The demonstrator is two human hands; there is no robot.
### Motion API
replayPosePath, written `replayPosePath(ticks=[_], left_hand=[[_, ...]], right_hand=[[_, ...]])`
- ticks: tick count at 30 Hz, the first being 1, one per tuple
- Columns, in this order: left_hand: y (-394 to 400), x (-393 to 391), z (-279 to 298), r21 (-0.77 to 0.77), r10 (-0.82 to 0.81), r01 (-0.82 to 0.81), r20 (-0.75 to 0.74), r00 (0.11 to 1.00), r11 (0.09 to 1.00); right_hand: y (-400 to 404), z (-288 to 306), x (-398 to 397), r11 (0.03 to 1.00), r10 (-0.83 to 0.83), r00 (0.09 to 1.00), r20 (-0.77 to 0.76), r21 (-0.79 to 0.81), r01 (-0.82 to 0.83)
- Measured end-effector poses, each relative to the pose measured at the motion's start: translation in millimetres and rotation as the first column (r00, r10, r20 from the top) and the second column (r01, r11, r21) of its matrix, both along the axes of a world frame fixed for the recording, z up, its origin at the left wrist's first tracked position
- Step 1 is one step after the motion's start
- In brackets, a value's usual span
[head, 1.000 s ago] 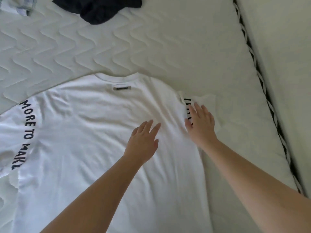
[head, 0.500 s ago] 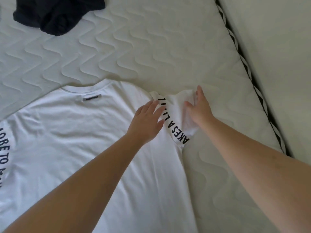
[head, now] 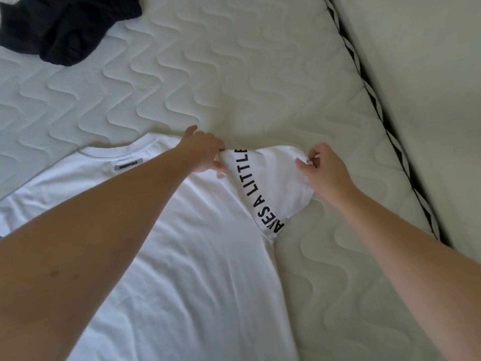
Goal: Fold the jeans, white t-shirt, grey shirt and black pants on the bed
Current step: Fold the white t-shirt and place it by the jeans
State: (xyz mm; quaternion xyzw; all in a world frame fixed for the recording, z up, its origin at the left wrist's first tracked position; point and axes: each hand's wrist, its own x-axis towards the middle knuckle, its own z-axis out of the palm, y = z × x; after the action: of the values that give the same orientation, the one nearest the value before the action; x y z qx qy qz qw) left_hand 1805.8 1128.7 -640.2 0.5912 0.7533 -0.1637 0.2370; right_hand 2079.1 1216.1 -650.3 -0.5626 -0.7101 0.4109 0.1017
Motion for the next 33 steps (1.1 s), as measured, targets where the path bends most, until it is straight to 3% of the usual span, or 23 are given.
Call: replayPosePath(ticks=[7,10,12,14,16,18,21,24,29,33], left_hand=[[14,-1,-9,0.273,0.195,-0.209,0.075,0.978,0.939],[14,6,-19,0.321,0.192,-0.209,0.082,0.978,0.924],[17,12,-21,0.277,0.179,-0.222,0.172,0.969,0.935],[25,22,-21,0.188,0.142,-0.191,0.246,0.959,0.963],[34,32,-21,0.099,0.089,-0.115,0.230,0.969,0.988],[42,41,-21,0.059,0.090,-0.103,0.195,0.977,0.993],[47,49,-23,0.091,0.112,-0.132,0.202,0.973,0.987],[42,57,-24,0.139,0.151,-0.192,0.263,0.953,0.971],[39,62,-27,0.207,0.204,-0.264,0.273,0.940,0.942],[38,64,-33,0.250,0.171,-0.218,0.197,0.965,0.943]], right_hand=[[-17,1,31,0.969,-0.234,0.971,-0.039,-0.097,0.229],[-22,-8,35,0.906,-0.321,0.938,-0.127,-0.330,0.266],[-29,-10,37,0.816,-0.362,0.903,-0.233,-0.548,0.186],[-34,-11,44,0.792,-0.263,0.925,-0.274,-0.609,0.045],[-38,-12,53,0.772,-0.120,0.949,-0.292,-0.629,-0.096],[-44,-11,58,0.767,0.020,0.964,-0.264,-0.615,-0.185],[-52,-11,54,0.887,0.197,0.980,-0.029,-0.421,-0.190],[-61,-10,53,0.951,0.131,0.989,0.071,-0.290,-0.105],[-83,-5,61,0.973,-0.034,0.998,-0.048,-0.230,0.022],[-99,-15,70,0.963,-0.054,0.983,0.178,-0.252,0.098]])
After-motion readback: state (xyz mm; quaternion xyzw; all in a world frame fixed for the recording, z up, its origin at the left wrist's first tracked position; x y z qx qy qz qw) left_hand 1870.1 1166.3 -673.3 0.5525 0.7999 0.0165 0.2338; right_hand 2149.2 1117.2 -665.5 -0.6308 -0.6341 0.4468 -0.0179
